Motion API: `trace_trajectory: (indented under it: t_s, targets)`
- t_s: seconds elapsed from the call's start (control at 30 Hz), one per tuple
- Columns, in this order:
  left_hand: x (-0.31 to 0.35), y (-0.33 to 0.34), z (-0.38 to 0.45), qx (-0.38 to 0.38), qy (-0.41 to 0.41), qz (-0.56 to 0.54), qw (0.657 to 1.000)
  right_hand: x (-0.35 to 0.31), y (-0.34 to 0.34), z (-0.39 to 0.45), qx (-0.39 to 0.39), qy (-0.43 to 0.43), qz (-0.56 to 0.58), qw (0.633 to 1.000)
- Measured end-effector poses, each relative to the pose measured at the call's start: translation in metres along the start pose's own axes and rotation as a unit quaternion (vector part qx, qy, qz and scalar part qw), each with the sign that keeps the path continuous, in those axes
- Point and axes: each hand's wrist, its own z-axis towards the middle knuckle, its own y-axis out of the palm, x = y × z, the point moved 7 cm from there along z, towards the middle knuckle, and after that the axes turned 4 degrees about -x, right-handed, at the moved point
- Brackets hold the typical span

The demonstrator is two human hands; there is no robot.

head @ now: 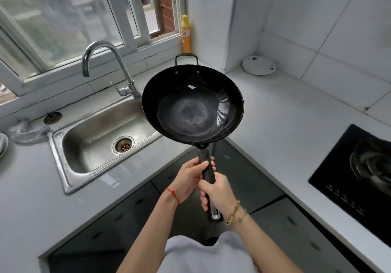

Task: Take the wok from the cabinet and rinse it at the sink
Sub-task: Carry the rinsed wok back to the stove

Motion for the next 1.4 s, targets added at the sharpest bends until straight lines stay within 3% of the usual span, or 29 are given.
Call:
trace_trajectory:
  t_s: [0.33, 0.73, 0.97, 1.4]
  targets:
    - [-0.008, 0.042, 0.042, -0.067, -0.046, 0.023, 0.996, 0.000, -0.049, -0.002, 0.085, -0.011, 0.022, 0.996]
    - [-0.010, 0.061, 0.051, -0.195, -0.111, 0.098, 0.970, 0.002, -0.045, -0.022, 0.210, -0.021, 0.083, 0.974]
    - [-0.019, 0.074, 0.039, -0.270, -0.148, 0.137, 0.941, 0.010, -0.034, -0.047, 0.286, -0.026, 0.116, 0.951]
    - [-0.068, 0.125, 0.000, -0.406, -0.236, 0.183, 0.864, 0.053, -0.032, -0.111, 0.442, -0.015, 0.194, 0.876]
